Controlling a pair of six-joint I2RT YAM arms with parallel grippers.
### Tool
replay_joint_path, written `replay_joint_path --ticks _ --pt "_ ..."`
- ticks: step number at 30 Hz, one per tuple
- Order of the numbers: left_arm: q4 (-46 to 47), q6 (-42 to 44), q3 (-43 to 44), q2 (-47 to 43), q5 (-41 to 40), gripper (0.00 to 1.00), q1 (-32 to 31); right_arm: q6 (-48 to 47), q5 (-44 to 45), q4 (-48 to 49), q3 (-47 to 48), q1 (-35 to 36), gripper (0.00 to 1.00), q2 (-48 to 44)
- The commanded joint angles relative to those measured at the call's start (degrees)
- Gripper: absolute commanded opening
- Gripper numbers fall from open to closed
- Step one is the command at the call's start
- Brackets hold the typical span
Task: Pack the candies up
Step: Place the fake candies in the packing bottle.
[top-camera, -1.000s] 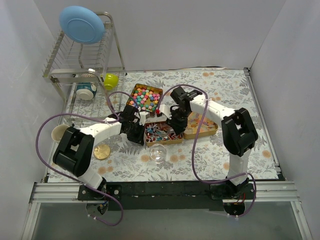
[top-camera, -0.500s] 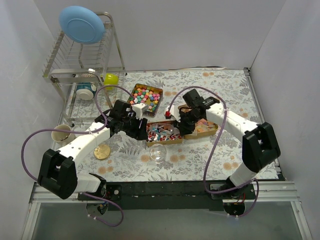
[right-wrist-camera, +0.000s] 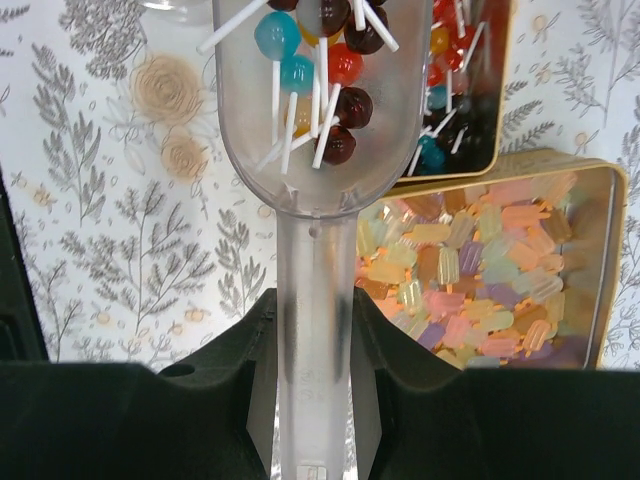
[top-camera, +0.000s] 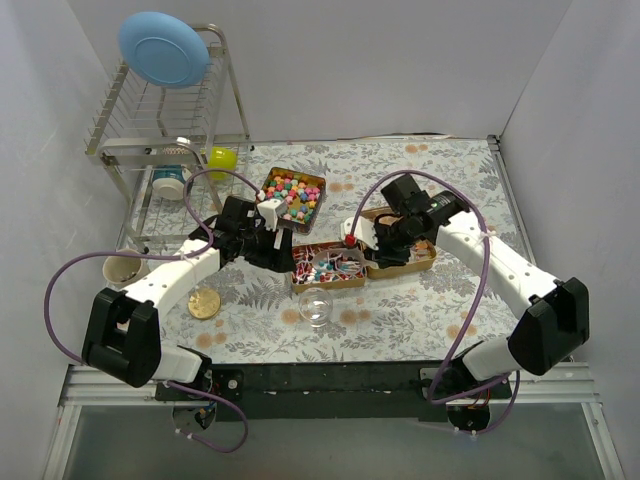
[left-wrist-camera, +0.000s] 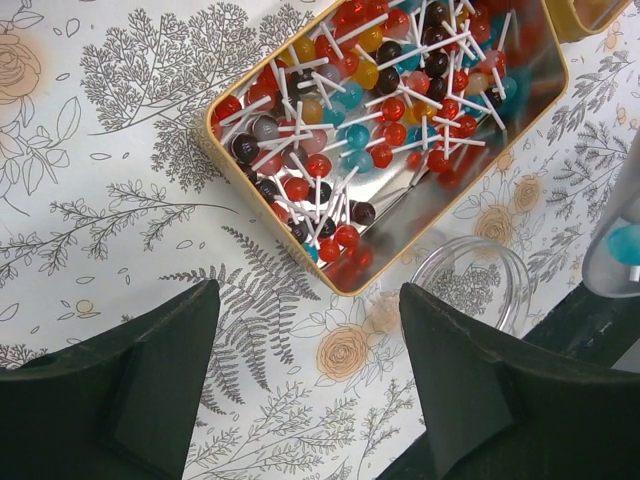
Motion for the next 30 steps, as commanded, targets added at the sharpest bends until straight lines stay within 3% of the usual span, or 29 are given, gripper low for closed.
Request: replay_joint_path --ticks 1,23,30 --pt "2.21 -0.33 -1.25 -1.70 -1.33 0.72 0.44 -2.43 5.08 -8.36 5.62 3.37 0.01 0.88" --pt "5.38 1.08 -4.07 -5.75 -5.11 0.74 1.14 1.26 33.74 -20.40 16.61 22.01 0.01 13.36" --pt "6.35 0.82 -3.54 -6.01 -5.73 0.74 1.49 0.74 42.00 -20.23 12.13 28.68 0.01 12.05"
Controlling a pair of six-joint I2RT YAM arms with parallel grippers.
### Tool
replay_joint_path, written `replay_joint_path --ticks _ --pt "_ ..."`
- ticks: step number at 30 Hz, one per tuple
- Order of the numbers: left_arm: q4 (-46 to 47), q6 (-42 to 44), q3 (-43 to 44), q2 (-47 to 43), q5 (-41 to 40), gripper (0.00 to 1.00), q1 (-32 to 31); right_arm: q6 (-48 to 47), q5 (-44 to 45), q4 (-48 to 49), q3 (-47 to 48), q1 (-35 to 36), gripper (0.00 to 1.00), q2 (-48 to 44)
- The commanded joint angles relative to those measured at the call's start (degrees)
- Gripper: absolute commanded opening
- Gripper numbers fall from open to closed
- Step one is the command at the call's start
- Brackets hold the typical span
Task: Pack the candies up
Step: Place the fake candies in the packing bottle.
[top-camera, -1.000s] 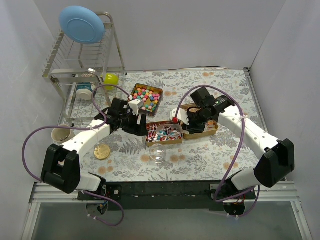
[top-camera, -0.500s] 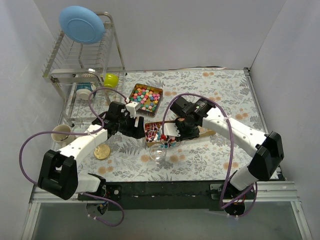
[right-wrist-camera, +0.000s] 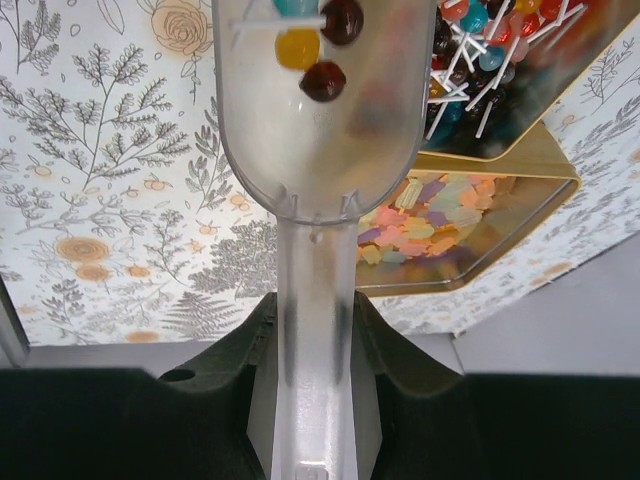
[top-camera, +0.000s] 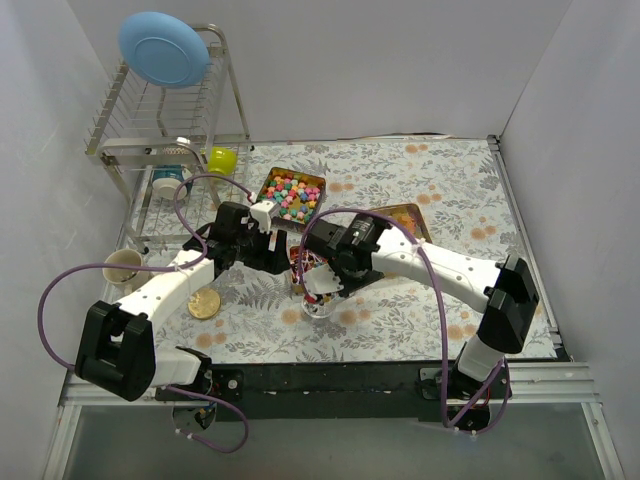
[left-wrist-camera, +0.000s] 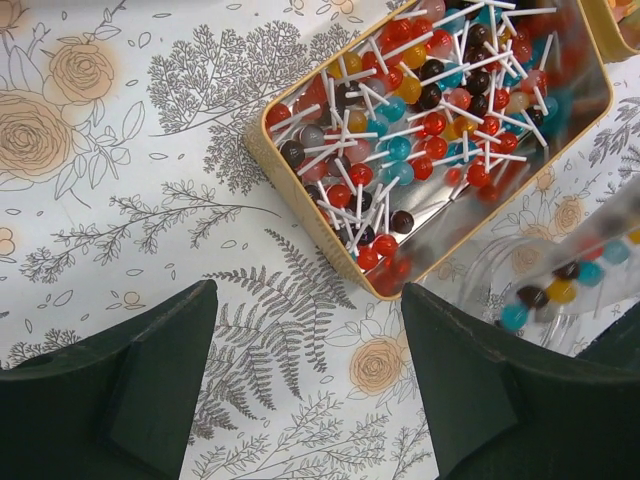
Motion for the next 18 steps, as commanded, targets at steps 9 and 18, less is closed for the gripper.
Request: replay_joint_path --ticks 9,18 --pt "1.41 -0.63 0.04 -3.44 -0.42 0.74 0.77 0.42 9.69 -2.77 1.07 4.39 0.01 -0.80" --pt "2.90 -4.76 -3.65 -4.41 1.61 0.70 1.39 -2.12 11.80 -2.59 4.08 4.31 0.01 -4.14"
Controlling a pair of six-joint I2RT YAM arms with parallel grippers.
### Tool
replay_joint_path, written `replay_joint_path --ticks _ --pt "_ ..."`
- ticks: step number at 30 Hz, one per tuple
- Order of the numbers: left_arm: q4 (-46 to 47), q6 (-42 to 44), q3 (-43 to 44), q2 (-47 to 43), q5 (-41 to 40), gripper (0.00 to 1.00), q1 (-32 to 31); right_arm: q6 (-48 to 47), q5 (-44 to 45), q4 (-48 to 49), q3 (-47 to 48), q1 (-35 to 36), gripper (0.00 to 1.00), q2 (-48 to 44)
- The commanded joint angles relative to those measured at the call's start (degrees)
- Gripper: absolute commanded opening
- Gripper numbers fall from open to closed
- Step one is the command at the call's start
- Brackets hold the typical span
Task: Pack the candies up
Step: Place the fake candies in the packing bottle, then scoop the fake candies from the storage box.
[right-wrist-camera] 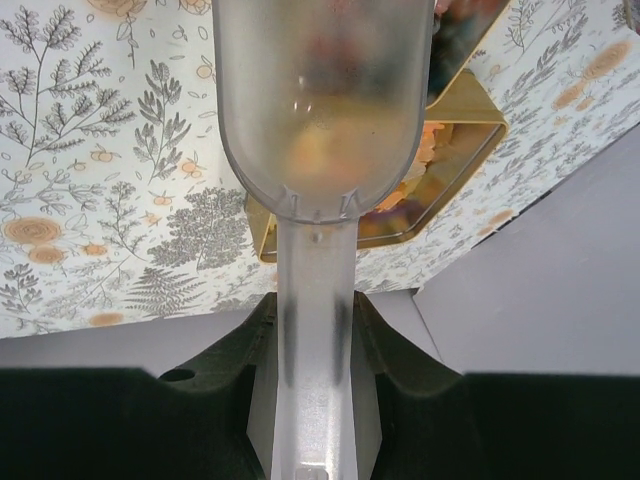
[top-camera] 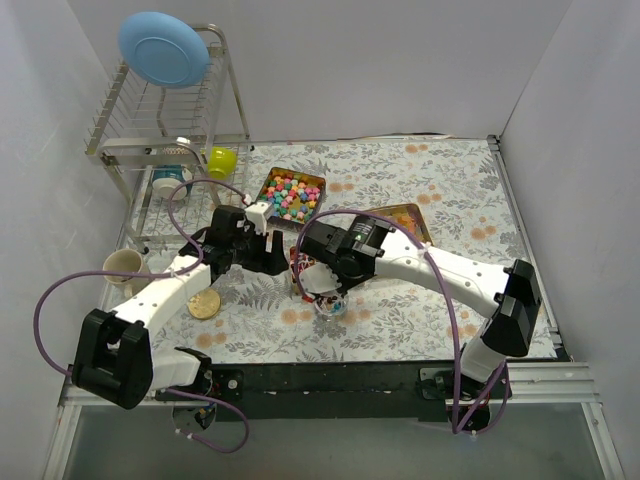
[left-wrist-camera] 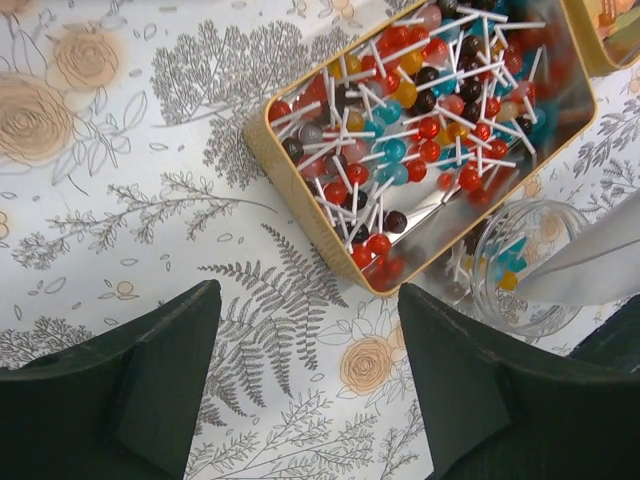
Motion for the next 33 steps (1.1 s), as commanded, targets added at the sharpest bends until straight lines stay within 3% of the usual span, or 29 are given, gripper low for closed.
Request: replay_joint_path --ticks 1,2,5,6,7,14,21,33 --pt "1.92 -4.10 -2.95 -2.03 1.54 0.67 0.67 -4.18 3.85 -1.34 0.28 -0.63 0.01 -3.68" --pt "2.36 -4.90 -3.22 -1.68 1.72 0.65 0.75 -4.54 3.76 -1.34 0.27 -2.03 0.01 -3.51" --pt "3.50 -7.89 -4.45 -0.89 2.33 0.30 0.84 -4.80 4.38 -1.34 0.79 -5.28 0.01 -1.49" --pt "3.76 -8.33 -4.63 -0.27 2.42 0.10 0.84 -4.89 5.16 -1.26 1.14 -6.08 0.01 -0.79" --pt "4.03 -8.77 -4.89 0.08 2.51 0.01 0.84 -4.89 5.78 -1.34 1.49 -6.78 0.01 0.69" --pt "5.79 -10.18 -4.89 3.68 2.86 0.00 0.84 -4.72 9.91 -1.26 5.01 -11.00 0.01 6.86" --pt "6.49 -11.24 -4.28 6.67 2.77 0.00 0.84 -4.19 16.84 -1.43 11.07 -10.92 0.01 13.62" --pt "7.55 -13.61 -5.42 9.05 4.70 0.00 0.49 -5.86 26.79 -1.43 12.74 -9.43 0.01 23.29"
